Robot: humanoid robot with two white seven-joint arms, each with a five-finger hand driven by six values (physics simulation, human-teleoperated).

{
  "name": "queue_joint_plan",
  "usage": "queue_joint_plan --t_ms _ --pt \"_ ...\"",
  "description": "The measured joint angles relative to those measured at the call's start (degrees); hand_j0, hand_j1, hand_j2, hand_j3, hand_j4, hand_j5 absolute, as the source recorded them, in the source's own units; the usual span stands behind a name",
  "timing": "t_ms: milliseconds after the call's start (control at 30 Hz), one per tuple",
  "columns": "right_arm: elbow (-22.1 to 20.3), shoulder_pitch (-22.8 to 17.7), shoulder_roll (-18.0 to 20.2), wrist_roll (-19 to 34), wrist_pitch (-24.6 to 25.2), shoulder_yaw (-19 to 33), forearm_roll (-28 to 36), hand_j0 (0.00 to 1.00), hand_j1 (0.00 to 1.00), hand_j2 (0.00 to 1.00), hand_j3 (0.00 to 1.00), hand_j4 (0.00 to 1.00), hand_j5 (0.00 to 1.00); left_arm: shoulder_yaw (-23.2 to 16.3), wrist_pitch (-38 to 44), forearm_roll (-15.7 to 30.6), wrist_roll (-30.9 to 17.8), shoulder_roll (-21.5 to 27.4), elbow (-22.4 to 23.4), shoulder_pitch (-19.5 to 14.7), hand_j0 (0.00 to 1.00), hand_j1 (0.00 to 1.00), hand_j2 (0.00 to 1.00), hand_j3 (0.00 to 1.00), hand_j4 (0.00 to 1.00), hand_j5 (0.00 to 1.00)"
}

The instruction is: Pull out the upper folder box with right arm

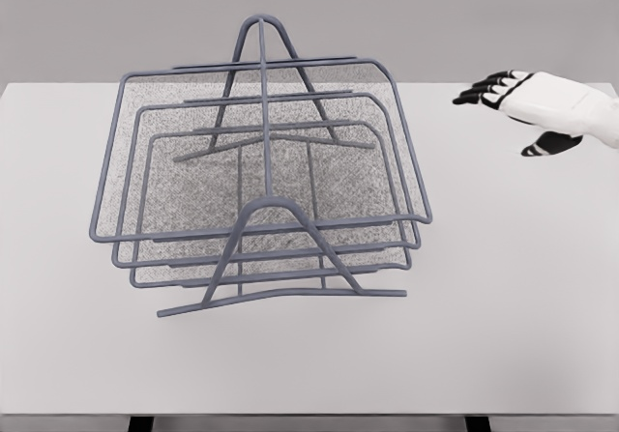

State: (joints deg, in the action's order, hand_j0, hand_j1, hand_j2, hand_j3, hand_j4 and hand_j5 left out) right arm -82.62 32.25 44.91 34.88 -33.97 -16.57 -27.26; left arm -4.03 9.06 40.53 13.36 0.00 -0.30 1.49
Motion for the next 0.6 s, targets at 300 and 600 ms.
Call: queue_joint_plan --t_ms 300,600 --pt "-3.44 3.43 -8.94 0.15 -1.14 -2.24 -2.69 1.0 1.0 1.0 1.0 1.0 1.0 0.0 0.0 0.0 0.0 0.0 0.0 0.0 1.0 1.0 1.0 1.0 1.0 1.0" --pt "-6.08 -0.44 -9.58 -0.13 -0.09 -3.47 -2.63 1.0 1.0 1.0 1.0 1.0 1.0 0.04 0.01 0.0 0.01 0.0 -0.05 0.0 1.0 1.0 1.0 1.0 1.0 1.0"
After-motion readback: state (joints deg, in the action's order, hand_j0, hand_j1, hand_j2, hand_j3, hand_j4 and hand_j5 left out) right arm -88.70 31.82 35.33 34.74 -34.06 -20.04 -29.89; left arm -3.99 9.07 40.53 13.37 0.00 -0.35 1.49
